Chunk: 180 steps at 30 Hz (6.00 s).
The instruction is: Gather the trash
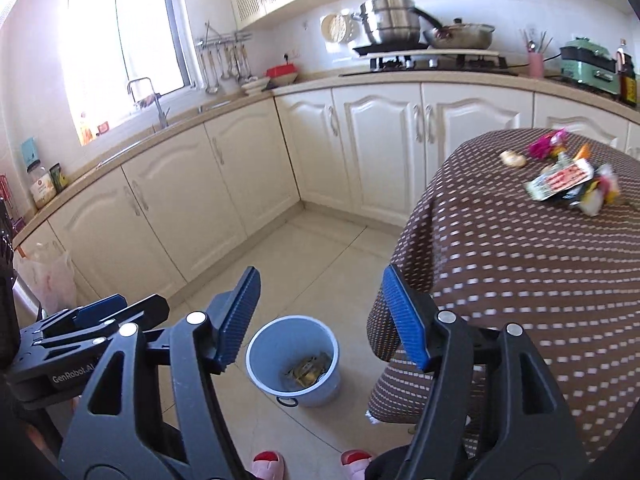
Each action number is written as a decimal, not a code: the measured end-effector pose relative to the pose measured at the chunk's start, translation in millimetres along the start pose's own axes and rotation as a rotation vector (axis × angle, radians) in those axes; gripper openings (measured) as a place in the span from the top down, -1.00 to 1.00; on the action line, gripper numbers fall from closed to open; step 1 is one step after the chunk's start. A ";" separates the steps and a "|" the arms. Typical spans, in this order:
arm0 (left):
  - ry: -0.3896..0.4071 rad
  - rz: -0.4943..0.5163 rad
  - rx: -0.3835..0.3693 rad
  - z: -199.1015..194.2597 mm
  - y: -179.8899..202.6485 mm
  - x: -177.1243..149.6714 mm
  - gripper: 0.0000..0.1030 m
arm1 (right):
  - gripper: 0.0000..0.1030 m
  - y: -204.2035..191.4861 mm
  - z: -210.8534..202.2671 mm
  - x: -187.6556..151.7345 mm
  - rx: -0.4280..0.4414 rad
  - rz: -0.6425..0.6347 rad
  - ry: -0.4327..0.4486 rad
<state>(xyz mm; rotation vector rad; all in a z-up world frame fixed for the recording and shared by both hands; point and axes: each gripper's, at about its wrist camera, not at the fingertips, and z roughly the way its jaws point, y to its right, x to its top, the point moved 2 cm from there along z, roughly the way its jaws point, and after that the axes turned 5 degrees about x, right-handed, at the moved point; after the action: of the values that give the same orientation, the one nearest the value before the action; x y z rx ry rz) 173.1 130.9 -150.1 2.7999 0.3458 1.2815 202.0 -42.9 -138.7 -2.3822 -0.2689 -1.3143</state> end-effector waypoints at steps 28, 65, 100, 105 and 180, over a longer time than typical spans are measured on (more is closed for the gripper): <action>-0.002 0.233 -0.193 1.9 151.5 23.1 -0.57 | -0.36 150.7 -142.3 42.4 -0.374 0.008 0.194; -0.105 0.388 -0.322 103.0 301.0 58.4 -0.57 | 0.57 303.4 -18.3 88.7 -0.193 0.105 -0.214; -0.218 0.457 -0.422 138.2 387.9 54.9 0.36 | 0.34 312.3 -47.2 84.3 -0.228 0.197 -0.102; -0.224 0.425 -0.419 136.6 371.2 54.6 0.78 | 0.09 305.4 -50.5 84.9 -0.250 0.170 -0.085; -0.084 0.069 -0.249 63.3 93.8 66.2 0.88 | 0.64 97.0 23.9 78.3 -0.170 -0.133 -0.201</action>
<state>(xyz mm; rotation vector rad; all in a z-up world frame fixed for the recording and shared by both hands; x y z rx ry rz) 279.8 57.4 -130.2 2.6636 0.0795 1.1263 296.8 -121.8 -108.8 -2.6867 -0.3934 -1.1961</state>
